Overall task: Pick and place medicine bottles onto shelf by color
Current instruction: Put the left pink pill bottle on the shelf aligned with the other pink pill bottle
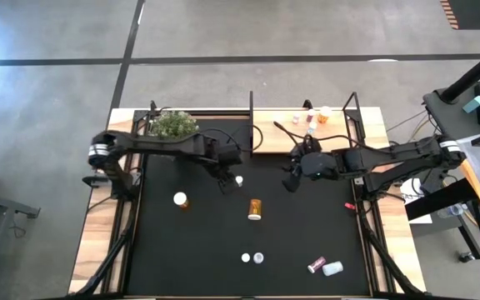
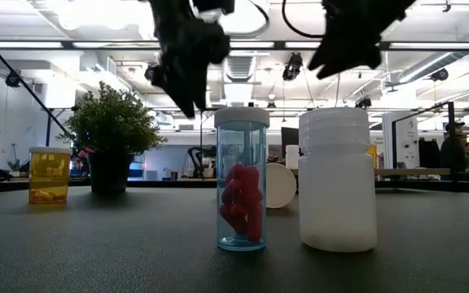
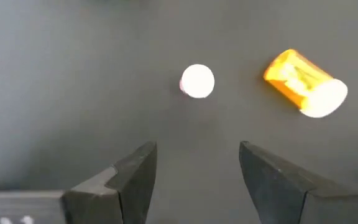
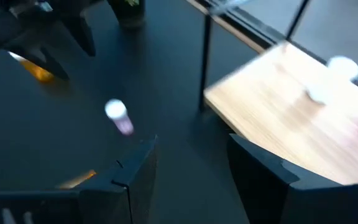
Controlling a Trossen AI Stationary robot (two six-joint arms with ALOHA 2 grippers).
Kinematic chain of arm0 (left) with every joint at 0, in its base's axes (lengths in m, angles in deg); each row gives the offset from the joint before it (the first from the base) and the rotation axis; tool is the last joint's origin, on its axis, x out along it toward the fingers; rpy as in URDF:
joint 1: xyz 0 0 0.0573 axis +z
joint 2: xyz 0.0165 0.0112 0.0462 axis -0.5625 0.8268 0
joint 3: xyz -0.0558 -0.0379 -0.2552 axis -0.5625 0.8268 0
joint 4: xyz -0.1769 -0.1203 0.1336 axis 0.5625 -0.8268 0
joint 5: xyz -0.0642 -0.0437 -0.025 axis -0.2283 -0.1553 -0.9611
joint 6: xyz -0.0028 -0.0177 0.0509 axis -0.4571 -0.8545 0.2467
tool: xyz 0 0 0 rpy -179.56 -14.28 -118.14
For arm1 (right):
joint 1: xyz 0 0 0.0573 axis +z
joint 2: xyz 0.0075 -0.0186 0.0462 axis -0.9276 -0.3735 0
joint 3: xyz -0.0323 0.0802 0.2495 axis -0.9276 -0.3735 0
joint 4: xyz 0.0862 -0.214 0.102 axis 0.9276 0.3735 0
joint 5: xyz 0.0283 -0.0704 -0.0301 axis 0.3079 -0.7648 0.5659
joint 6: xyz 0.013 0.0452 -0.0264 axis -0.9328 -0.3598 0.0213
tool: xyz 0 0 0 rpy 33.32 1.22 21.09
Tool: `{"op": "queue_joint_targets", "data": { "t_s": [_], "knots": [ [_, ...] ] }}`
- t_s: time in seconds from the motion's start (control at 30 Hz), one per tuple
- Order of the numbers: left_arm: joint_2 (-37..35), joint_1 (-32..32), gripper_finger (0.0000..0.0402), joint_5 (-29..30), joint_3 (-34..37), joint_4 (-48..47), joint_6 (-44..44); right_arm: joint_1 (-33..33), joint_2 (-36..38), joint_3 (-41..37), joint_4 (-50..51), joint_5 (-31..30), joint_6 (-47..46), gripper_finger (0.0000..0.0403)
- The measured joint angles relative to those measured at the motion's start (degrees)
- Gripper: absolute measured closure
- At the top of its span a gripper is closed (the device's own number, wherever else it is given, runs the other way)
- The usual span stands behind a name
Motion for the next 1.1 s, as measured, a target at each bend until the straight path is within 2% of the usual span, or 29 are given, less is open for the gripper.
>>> {"op": "queue_joint_targets", "data": {
  "t_s": [0.27, 0.43, 0.6, 0.73, 0.8, 0.97, 1.1],
  "knots": [
    [-10.4, -1.0, 0.0191, 0.1, 1.2, -1.6, -7.0, 0.0, -10.2, 0.0, -14.4, 0.2, 7.3, 0.0218],
    [-16.7, -2.4, 0.0191, 2.3, 1.7, -3.9, -11.4, -0.2, -15.6, -0.1, -22.8, 0.8, 9.9, 0.0218],
    [-21.9, -4.2, 0.0191, 5.4, 1.7, -4.9, -14.6, -2.2, -20.3, 0.0, -30.4, 9.2, 9.1, 0.0218],
    [-24.9, -5.2, 0.0191, 7.6, 1.7, -5.3, -17.0, -4.4, -24.3, 0.2, -32.8, 16.7, 6.5, 0.0218],
    [-25.8, -5.5, 0.0191, 8.5, 1.7, -5.6, -17.3, -5.1, -26.3, 0.7, -32.2, 18.6, 5.7, 0.0218],
    [-26.9, -6.0, 0.0191, 9.2, 1.8, -6.4, -17.4, -5.8, -30.0, 3.6, -32.2, 19.7, 6.5, 0.0218],
    [-27.0, -6.0, 0.0191, 9.2, 1.9, -7.0, -17.3, -5.6, -31.2, 5.7, -32.1, 19.7, 12.4, 0.0218]
  ]
}}
